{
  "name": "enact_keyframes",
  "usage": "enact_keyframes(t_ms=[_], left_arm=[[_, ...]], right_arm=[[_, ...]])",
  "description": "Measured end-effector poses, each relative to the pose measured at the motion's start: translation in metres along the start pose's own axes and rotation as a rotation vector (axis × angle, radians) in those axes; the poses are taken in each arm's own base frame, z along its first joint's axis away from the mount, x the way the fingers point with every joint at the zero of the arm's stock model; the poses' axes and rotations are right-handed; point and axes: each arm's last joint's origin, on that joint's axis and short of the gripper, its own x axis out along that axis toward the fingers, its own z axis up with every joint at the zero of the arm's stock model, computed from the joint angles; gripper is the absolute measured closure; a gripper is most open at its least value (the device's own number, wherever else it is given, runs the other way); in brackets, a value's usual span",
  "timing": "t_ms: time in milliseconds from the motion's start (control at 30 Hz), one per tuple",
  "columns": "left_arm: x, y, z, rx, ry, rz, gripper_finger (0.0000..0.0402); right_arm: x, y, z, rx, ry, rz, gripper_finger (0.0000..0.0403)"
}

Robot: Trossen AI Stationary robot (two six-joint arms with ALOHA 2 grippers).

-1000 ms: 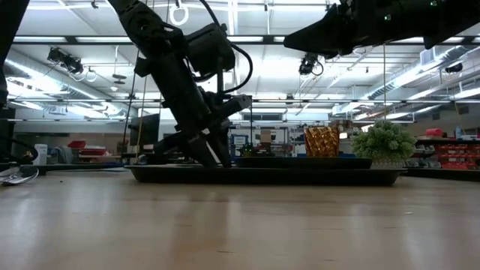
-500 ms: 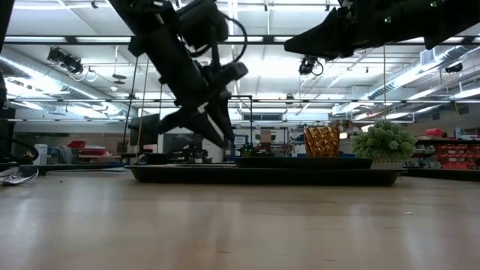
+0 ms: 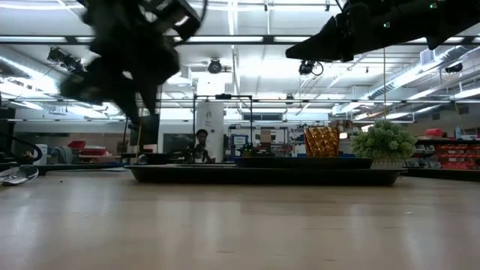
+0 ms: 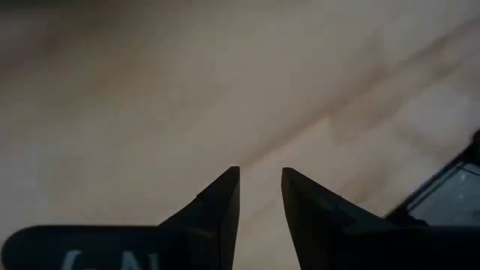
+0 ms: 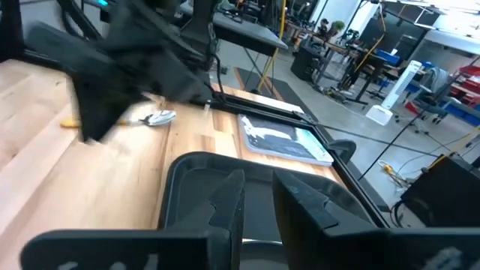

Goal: Pick and place plate/cup/fork/spoon on tray
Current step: Put the yellow spoon on the black tray to the left of the orange fork

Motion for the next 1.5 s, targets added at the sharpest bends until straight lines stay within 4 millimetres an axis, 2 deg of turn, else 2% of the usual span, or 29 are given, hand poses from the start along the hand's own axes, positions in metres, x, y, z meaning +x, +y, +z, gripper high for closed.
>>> enact_keyframes(t_ms=[167, 300, 467, 600, 667, 767, 933, 1067, 1167, 1300, 1500], left_arm=[[0.001, 0.005, -0.038, -0.129, 0.068, 0.083, 0.0292], [0.0, 0.016, -0.062, -0.227, 0.085, 0.21, 0.0292], [-0.006, 0.035, -0.087, -0.205, 0.086, 0.394, 0.0292], [-0.008, 0.041, -0.101, -0.226, 0.073, 0.438, 0.0292], [-0.008, 0.043, -0.105, -0.217, 0.041, 0.436, 0.0292], [-0.006, 0.045, -0.11, -0.205, -0.095, 0.4, 0.0292], [-0.007, 0.05, -0.113, -0.287, -0.262, 0.351, 0.0292], [-0.007, 0.051, -0.114, -0.352, -0.324, 0.325, 0.0292], [-0.001, 0.053, -0.111, -0.382, -0.328, 0.376, 0.0289], [0.011, 0.059, -0.112, -0.415, -0.3, 0.482, 0.0266], [0.019, 0.06, -0.11, -0.427, -0.323, 0.504, 0.0209]], right_arm=[[0.0, 0.0, 0.0, -0.016, -0.002, 0.0, 0.0325], [0.0, 0.0, 0.001, -0.014, -0.017, 0.015, 0.0325], [0.0, -0.001, 0.001, -0.012, -0.018, 0.024, 0.0325], [0.001, -0.001, 0.001, -0.011, -0.017, 0.025, 0.0325], [0.001, -0.001, 0.001, -0.011, -0.017, 0.025, 0.0325], [0.001, -0.001, 0.001, -0.01, -0.019, 0.025, 0.0325], [0.001, -0.001, 0.001, -0.009, -0.022, 0.026, 0.0325], [0.0, 0.0, 0.001, -0.009, -0.029, 0.046, 0.0325], [0.0, 0.0, 0.002, -0.008, -0.033, 0.05, 0.0325], [0.0, 0.0, 0.002, -0.007, -0.033, 0.05, 0.0325], [0.0, 0.0, 0.002, -0.006, -0.034, 0.05, 0.0325]])
